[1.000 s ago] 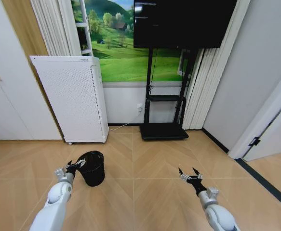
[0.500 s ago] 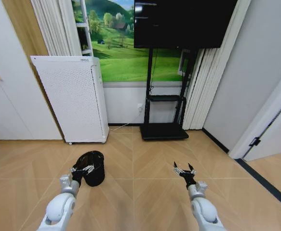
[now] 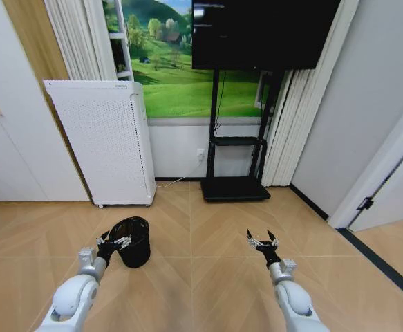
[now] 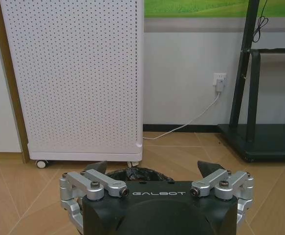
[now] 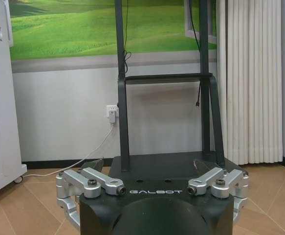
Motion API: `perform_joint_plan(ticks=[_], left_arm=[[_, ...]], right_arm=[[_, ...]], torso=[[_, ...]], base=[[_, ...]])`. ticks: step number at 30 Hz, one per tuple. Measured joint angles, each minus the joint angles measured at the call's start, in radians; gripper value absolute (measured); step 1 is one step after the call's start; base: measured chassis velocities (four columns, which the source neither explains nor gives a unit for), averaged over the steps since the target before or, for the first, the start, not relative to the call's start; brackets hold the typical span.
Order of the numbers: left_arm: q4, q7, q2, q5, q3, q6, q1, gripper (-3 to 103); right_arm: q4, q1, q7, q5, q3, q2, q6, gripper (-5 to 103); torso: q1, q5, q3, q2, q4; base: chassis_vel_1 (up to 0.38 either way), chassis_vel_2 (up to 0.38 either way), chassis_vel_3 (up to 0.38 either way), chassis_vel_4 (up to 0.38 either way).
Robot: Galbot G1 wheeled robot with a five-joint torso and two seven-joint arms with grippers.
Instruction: Pick up the trash bin and place the garbage on the floor into it.
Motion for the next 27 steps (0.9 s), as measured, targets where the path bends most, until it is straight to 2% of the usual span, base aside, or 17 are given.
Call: perform_joint_plan(ticks=[13, 22, 27], left_arm=[[-0.021, -0.01, 0.002, 0.014, 0.009, 0.006, 0.005, 100], [-0.047, -0.037, 0.005, 0.003, 0.001, 0.008, 0.015, 100], [-0.019, -0.062, -0.007, -0.007, -0.021, 0.008, -0.019, 100]], right_arm=[[0.004, -0.007, 0.0, 0.024, 0.0, -0.011, 0.004, 100], [0.018, -0.007, 0.001, 0.052, -0.001, -0.017, -0.007, 100], [0.008, 0.011, 0.02, 0.056, -0.001, -0.013, -0.027, 100]], torso=[[0.011, 0.0, 0.038, 0.05, 0.0], [0.021, 0.0, 0.07, 0.092, 0.0001], [0.027, -0.0001, 0.085, 0.112, -0.0001]], base=[[0.0, 0.0, 0.0, 0.0], [0.0, 0.0, 0.0, 0.0], [0.0, 0.0, 0.0, 0.0]])
